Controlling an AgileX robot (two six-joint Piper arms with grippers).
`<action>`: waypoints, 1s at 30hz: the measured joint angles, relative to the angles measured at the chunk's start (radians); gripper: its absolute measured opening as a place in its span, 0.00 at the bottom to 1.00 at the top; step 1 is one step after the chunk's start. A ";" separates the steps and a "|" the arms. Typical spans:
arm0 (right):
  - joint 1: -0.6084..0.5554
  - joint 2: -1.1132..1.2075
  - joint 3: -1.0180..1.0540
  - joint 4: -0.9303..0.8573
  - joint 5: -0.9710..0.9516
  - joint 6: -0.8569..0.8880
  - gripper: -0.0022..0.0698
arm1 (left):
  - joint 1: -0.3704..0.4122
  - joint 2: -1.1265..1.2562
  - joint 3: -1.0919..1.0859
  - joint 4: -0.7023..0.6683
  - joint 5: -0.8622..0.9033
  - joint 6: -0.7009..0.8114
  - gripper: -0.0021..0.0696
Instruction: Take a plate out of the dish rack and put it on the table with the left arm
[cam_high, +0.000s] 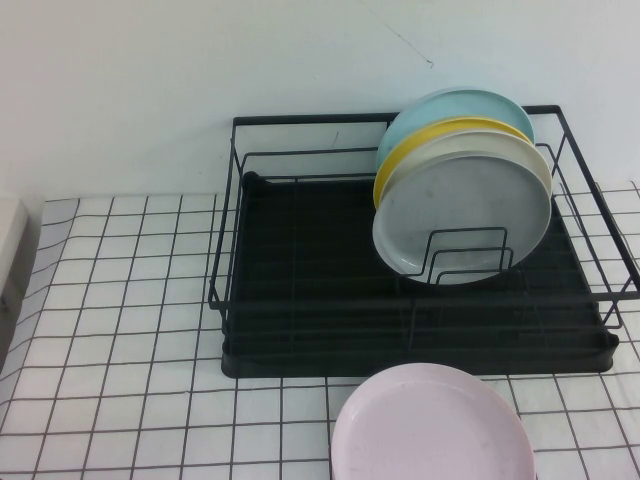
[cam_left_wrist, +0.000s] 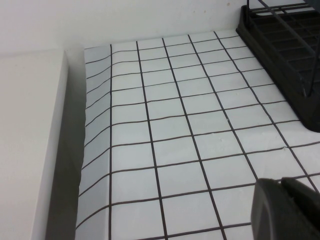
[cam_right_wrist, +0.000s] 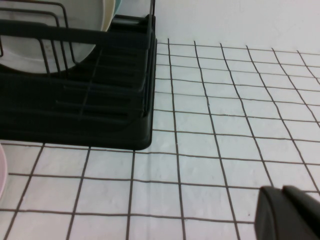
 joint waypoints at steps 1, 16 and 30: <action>0.000 0.000 0.000 0.000 0.000 0.000 0.03 | 0.000 0.000 0.000 0.000 0.000 0.000 0.02; 0.000 0.000 0.000 0.000 0.000 0.000 0.03 | 0.000 0.000 0.000 0.015 -0.012 0.013 0.02; 0.000 0.000 0.000 0.000 0.000 0.000 0.03 | 0.000 0.000 0.006 0.027 -0.408 0.104 0.02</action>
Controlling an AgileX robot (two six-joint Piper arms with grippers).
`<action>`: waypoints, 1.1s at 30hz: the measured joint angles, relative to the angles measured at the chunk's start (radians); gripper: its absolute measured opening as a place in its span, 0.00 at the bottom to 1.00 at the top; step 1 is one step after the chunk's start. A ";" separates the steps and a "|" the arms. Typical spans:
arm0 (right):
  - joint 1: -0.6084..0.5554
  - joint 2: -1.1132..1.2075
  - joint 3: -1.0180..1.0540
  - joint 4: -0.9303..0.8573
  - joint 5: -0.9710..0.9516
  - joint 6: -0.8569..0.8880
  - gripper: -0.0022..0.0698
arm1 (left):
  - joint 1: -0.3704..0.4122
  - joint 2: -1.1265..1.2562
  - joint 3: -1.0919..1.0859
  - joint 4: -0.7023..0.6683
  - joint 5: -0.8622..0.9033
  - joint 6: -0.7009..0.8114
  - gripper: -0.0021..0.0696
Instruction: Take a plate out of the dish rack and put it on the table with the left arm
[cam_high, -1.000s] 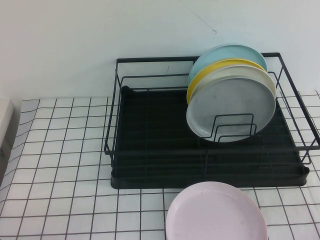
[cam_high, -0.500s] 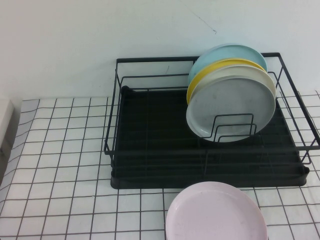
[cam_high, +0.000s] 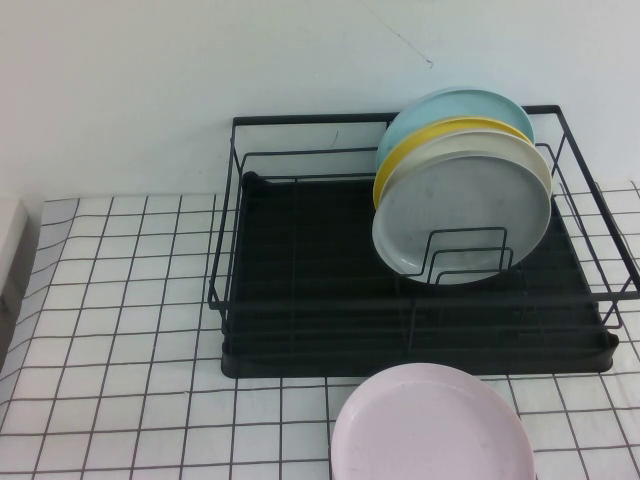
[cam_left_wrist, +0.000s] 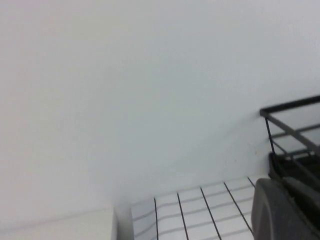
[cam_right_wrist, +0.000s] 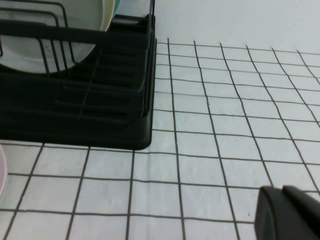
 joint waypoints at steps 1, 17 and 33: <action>0.000 0.000 0.000 0.000 0.000 0.000 0.03 | 0.000 0.000 0.000 0.000 -0.031 0.003 0.02; 0.000 0.000 0.000 0.000 0.000 0.000 0.03 | 0.000 -0.002 -0.048 -0.171 -0.234 -0.014 0.02; 0.000 0.000 0.000 0.000 0.000 0.000 0.03 | 0.000 0.531 -0.730 -0.379 0.435 -0.035 0.02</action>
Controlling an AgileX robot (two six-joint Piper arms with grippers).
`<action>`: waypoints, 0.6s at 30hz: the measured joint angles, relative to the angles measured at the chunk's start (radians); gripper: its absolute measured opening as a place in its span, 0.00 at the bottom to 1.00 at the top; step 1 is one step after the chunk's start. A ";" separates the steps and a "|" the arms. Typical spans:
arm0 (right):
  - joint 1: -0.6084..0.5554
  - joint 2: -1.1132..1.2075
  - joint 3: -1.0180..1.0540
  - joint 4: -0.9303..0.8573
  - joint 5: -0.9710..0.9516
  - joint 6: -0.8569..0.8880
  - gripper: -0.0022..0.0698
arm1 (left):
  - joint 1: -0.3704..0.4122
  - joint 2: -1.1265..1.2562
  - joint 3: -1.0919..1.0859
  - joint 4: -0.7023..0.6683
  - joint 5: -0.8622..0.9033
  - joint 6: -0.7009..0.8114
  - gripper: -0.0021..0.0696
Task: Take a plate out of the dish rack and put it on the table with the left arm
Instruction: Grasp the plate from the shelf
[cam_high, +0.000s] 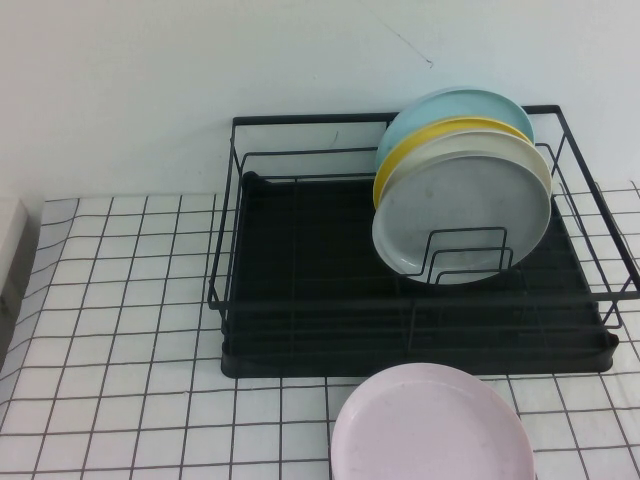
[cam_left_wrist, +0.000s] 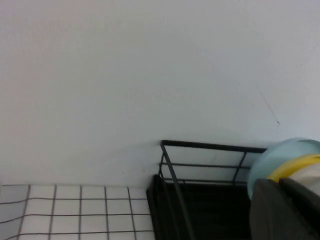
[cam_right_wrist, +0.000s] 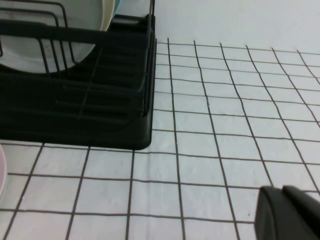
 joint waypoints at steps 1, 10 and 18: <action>0.000 0.000 0.000 0.000 0.000 0.000 0.03 | -0.002 0.031 -0.008 -0.059 -0.016 0.029 0.02; 0.000 0.000 0.000 0.000 0.000 0.000 0.03 | -0.157 0.457 -0.157 -0.537 0.030 0.809 0.02; 0.000 0.000 0.000 0.000 0.000 0.000 0.03 | -0.375 0.792 -0.341 -0.615 -0.061 1.173 0.04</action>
